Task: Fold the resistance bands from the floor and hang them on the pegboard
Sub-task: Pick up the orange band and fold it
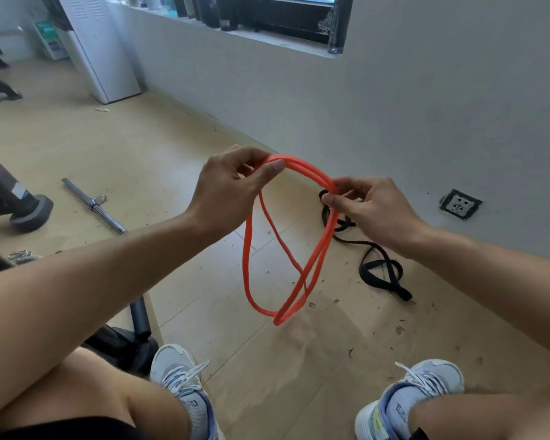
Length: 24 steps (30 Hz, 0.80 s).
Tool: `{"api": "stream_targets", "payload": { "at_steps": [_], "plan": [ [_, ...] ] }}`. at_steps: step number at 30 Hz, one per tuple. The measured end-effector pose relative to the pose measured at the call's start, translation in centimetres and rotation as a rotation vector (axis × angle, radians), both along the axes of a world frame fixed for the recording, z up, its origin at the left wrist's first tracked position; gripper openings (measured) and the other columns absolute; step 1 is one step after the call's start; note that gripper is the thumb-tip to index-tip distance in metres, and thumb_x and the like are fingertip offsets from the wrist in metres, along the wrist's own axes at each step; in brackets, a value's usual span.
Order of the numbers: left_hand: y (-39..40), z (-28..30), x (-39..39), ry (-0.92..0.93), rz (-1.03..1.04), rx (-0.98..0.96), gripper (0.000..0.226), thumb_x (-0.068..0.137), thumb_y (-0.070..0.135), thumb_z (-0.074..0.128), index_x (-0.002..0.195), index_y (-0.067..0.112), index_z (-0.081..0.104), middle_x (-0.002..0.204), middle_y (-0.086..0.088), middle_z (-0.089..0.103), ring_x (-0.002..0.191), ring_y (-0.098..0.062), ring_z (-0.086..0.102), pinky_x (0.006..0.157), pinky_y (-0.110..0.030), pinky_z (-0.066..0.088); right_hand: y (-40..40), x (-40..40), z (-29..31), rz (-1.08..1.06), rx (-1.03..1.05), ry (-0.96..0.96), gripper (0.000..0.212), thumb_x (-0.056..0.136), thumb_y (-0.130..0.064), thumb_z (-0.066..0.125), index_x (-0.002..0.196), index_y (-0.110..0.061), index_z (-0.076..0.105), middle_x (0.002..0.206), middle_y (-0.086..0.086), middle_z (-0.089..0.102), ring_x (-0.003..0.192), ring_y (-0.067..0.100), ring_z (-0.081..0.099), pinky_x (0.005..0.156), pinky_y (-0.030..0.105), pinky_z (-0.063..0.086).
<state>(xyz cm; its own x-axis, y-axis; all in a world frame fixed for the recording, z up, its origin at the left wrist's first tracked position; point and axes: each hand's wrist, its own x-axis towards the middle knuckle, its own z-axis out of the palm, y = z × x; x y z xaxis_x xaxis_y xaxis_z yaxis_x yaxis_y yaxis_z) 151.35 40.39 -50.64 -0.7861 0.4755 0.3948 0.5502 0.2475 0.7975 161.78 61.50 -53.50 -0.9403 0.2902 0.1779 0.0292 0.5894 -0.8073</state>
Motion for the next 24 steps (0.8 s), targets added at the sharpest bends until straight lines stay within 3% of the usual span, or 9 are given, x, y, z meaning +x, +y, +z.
{"api": "stream_targets", "payload": {
  "at_steps": [5,10,13,17,21,24],
  "plan": [
    [0.0,0.0,-0.3,0.006,0.007,0.025,0.025,0.095,0.034,0.066,0.110,0.016,0.075,0.102,-0.005,0.070,0.097,-0.017,0.063,0.073,-0.004,0.047,0.1,0.0,0.2,0.005,0.074,0.053,0.031,0.098,-0.021,0.070,0.129,-0.018,0.072,0.099,-0.014,0.068,0.092,0.009,0.068,0.088,0.034,0.061],
    [0.1,0.1,-0.3,-0.012,0.005,0.042,0.022,0.095,0.033,0.066,0.106,0.017,0.074,0.100,-0.007,0.070,0.096,-0.020,0.063,0.073,-0.008,0.048,0.1,-0.5,0.3,-0.131,0.184,0.230,0.028,0.101,-0.023,0.067,0.128,-0.022,0.073,0.100,-0.006,0.061,0.093,0.012,0.063,0.087,0.032,0.059],
    [0.1,0.1,-0.3,-0.040,-0.013,0.038,0.022,0.095,0.035,0.065,0.106,0.018,0.074,0.098,-0.002,0.071,0.096,-0.018,0.063,0.078,-0.014,0.052,0.4,-0.6,0.2,-0.066,0.117,0.128,0.025,0.099,-0.022,0.070,0.123,-0.023,0.075,0.104,-0.006,0.067,0.095,0.011,0.067,0.089,0.040,0.061],
    [0.2,0.0,0.2,-0.087,-0.096,0.005,0.012,0.095,0.033,0.065,0.101,0.025,0.072,0.088,0.006,0.069,0.091,-0.020,0.066,0.081,-0.032,0.060,0.3,-0.4,-0.8,0.073,0.019,-0.051,0.019,0.094,-0.019,0.075,0.113,-0.021,0.077,0.102,-0.005,0.077,0.095,0.015,0.074,0.091,0.045,0.062],
    [0.3,0.0,0.6,-0.126,-0.157,0.001,0.006,0.093,0.030,0.068,0.095,0.027,0.072,0.086,0.003,0.069,0.087,-0.023,0.069,0.072,-0.027,0.062,-0.5,-0.3,-1.2,0.187,-0.040,-0.160,0.021,0.092,-0.015,0.076,0.113,-0.015,0.073,0.100,-0.003,0.079,0.095,0.008,0.076,0.096,0.034,0.061],
    [0.5,0.0,0.8,-0.135,-0.181,-0.015,0.014,0.094,0.029,0.067,0.101,0.018,0.073,0.089,-0.002,0.071,0.087,-0.022,0.070,0.070,-0.021,0.060,-1.6,-0.3,-1.3,0.239,-0.083,-0.252,0.038,0.090,-0.022,0.079,0.127,-0.020,0.069,0.103,-0.006,0.079,0.096,0.007,0.076,0.093,0.028,0.059]
  ]
}}
